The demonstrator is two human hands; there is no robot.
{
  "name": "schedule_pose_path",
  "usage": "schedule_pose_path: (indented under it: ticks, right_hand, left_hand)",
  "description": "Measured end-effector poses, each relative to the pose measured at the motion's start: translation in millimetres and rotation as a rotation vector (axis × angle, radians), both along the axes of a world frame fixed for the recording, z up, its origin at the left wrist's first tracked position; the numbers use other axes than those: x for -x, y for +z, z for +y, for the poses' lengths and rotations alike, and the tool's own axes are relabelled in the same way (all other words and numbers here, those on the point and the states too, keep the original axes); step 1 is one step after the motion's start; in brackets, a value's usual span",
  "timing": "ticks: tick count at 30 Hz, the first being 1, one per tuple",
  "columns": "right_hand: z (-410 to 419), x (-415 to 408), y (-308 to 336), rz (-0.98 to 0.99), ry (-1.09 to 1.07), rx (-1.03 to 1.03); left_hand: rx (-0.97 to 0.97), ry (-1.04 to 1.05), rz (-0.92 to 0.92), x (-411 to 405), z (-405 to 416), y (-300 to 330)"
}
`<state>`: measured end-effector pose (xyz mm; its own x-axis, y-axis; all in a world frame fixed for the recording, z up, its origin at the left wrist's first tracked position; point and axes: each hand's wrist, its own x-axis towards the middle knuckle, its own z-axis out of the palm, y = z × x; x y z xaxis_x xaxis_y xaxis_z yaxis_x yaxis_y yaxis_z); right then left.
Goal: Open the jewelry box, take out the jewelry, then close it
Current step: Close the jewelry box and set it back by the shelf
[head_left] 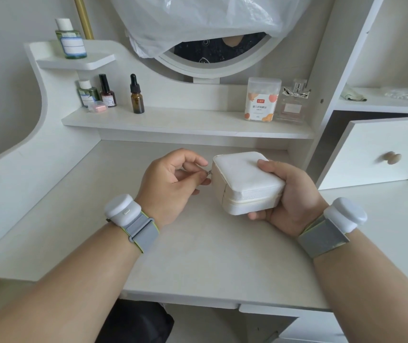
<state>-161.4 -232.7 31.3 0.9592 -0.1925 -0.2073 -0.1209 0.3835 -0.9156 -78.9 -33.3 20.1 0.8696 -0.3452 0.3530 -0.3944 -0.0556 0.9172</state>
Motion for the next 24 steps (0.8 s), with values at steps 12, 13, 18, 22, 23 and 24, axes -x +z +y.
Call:
schedule_pose_path:
  ticks: [12, 13, 18, 22, 23, 24]
  right_hand:
    - [0.1, -4.7, -3.7, -0.030, -0.071, -0.026]
    - [-0.1, -5.8, -3.8, -0.036, -0.093, -0.054]
    - [1.0, -10.8, -2.5, -0.096, -0.259, -0.055]
    - [4.4, -10.6, -3.7, -0.084, -0.231, 0.008]
    - [4.3, -10.0, -3.6, -0.068, -0.205, 0.013]
    - [4.2, -9.1, -3.2, -0.048, -0.178, 0.021]
  left_hand:
    - [-0.069, 0.016, -0.065, 1.1, -1.4, -4.6]
    - [-0.090, 0.003, -0.078, 0.6, -1.4, -6.0]
    - [-0.277, -0.109, -0.058, 5.3, -2.1, -5.8]
    - [-0.325, -0.130, -0.032, 8.6, -2.0, -3.7]
    - [-0.335, -0.101, -0.053, 7.4, -2.1, -4.2]
    - [-0.345, -0.064, -0.084, 6.3, -2.1, -4.9]
